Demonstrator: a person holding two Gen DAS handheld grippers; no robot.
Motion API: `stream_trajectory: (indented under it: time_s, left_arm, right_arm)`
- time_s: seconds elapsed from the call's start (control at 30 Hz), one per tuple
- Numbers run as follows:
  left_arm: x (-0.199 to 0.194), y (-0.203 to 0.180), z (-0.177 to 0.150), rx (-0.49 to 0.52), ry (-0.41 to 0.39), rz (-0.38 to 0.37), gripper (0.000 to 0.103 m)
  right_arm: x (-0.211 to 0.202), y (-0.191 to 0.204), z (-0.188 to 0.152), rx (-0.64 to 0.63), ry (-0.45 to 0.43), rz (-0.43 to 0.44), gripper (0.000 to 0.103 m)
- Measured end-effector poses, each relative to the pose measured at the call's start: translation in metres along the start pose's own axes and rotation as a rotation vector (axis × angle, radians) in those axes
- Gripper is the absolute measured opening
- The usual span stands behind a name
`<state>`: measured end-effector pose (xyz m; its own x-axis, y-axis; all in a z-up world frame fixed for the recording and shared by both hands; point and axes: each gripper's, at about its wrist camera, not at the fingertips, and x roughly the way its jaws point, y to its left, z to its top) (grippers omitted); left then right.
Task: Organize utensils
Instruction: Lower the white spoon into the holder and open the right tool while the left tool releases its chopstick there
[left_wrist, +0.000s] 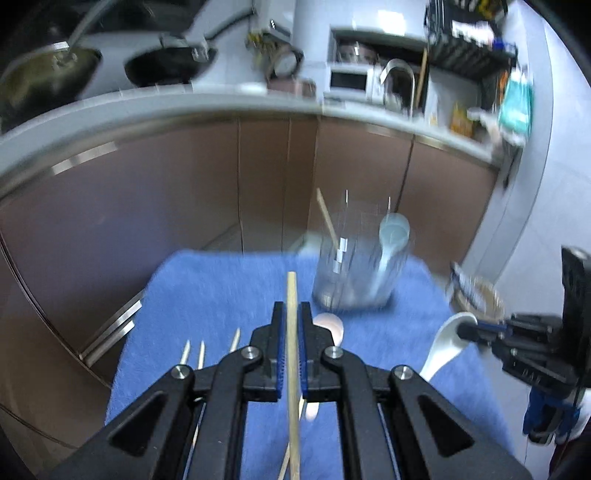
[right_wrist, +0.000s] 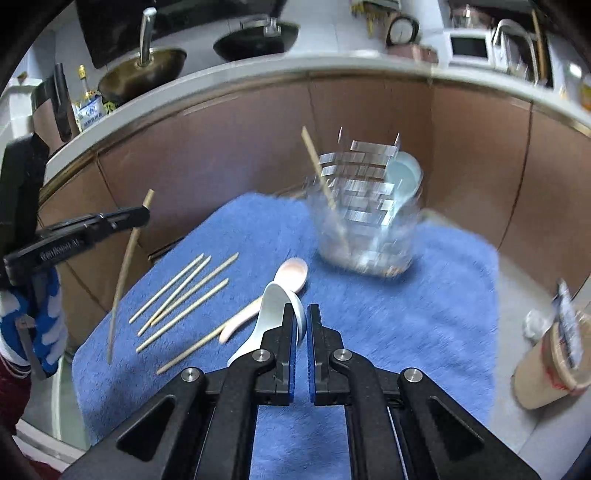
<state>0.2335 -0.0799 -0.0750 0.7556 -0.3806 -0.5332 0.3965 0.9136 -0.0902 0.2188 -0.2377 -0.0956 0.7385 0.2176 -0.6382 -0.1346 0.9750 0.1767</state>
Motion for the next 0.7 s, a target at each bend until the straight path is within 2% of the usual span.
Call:
stream_trajectory:
  time_s: [0.23,0.4,0.5,0.6,0.7]
  left_arm:
    - [-0.014,-0.008,0.07,-0.098,-0.194,-0.022,0.005]
    - [0.005,-0.017,0.126,-0.19,-0.309,-0.06,0.005]
    - [0.023,-0.025,0.15,-0.23,-0.375,-0.064,0.005]
    - [0.045,-0.035,0.159,-0.246,-0.444,-0.036,0.005]
    - [0.069,-0.041,0.16,-0.263,-0.479,-0.021,0.005]
  right_arm:
    - [-0.053,-0.013,0.048,-0.033,-0.184,-0.13,0.005]
    - [-0.064,-0.026,0.085,-0.042,-0.281,-0.22,0.005]
    - [-0.057,-0.03,0.104,-0.058,-0.317,-0.265,0.005]
    - [-0.043,-0.033,0.121,-0.084,-0.341,-0.313,0.005]
    - [-0.023,-0.039,0.133,-0.108,-0.349,-0.356,0.005]
